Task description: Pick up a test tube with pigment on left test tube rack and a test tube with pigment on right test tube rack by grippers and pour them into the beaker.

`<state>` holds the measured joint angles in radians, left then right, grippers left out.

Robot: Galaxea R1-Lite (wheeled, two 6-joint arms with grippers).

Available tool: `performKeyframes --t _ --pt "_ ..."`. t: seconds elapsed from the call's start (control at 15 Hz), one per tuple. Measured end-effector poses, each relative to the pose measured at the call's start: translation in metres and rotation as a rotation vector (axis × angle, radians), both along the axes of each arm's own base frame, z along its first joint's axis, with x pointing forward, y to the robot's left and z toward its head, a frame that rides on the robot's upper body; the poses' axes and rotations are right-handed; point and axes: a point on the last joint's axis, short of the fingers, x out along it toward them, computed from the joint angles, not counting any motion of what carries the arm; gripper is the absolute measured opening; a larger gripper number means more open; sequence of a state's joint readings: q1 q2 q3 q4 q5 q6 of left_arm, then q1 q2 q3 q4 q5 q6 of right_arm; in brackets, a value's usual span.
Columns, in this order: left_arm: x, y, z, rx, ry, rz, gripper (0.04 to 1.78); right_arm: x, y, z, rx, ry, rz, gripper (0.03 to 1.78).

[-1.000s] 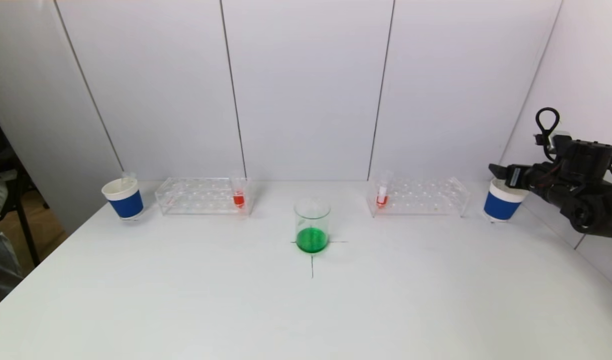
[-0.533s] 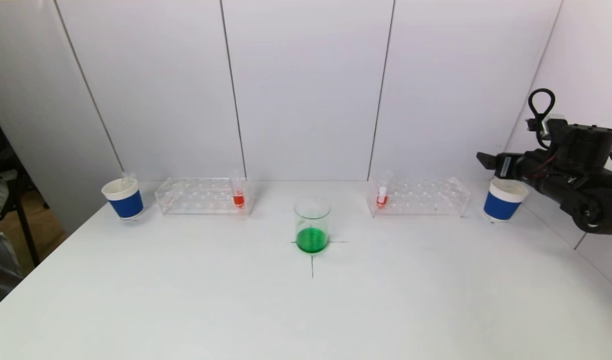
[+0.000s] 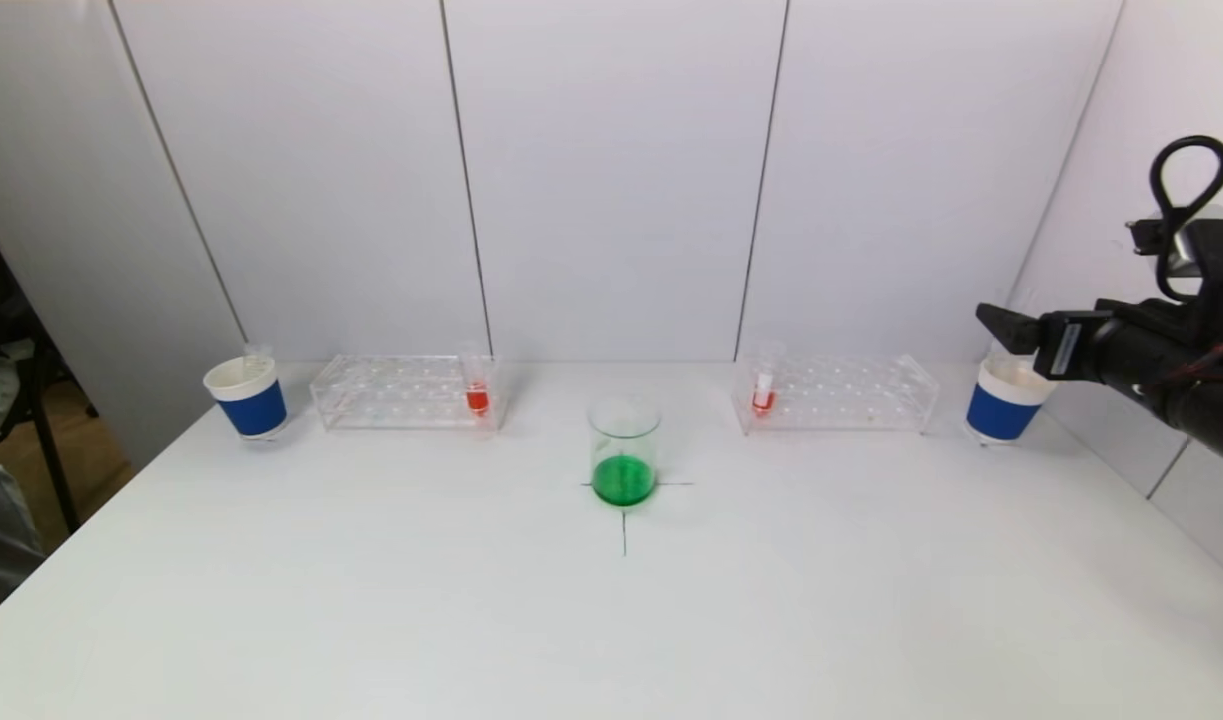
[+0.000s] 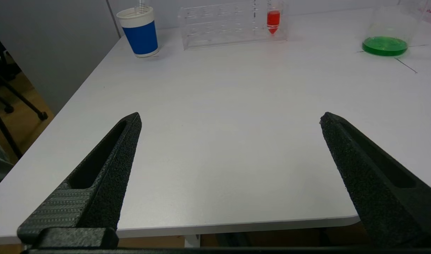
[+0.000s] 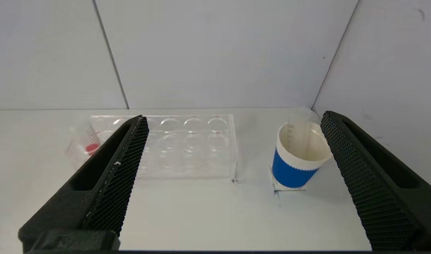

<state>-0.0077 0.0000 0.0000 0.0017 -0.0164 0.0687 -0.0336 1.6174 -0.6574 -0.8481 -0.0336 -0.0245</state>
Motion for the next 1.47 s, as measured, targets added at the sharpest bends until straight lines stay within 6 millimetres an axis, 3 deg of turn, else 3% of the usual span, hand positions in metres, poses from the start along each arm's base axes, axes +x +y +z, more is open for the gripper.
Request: performKeyframes --t 0.4,0.8,1.2,1.47 --pt "0.000 0.000 0.000 0.000 0.000 0.000 1.77 -0.103 0.006 0.008 -0.016 -0.079 0.003 1.77" --pt "0.000 0.000 0.000 0.000 0.000 0.000 1.77 -0.199 0.008 -0.007 -0.035 -0.130 0.005 1.77" --pt "0.000 0.000 0.000 0.000 0.000 0.000 1.77 -0.279 0.009 -0.049 -0.032 -0.074 0.020 1.77" --pt "0.000 0.000 0.000 0.000 0.000 0.000 1.77 -0.302 0.009 -0.085 -0.034 -0.062 0.029 1.77"
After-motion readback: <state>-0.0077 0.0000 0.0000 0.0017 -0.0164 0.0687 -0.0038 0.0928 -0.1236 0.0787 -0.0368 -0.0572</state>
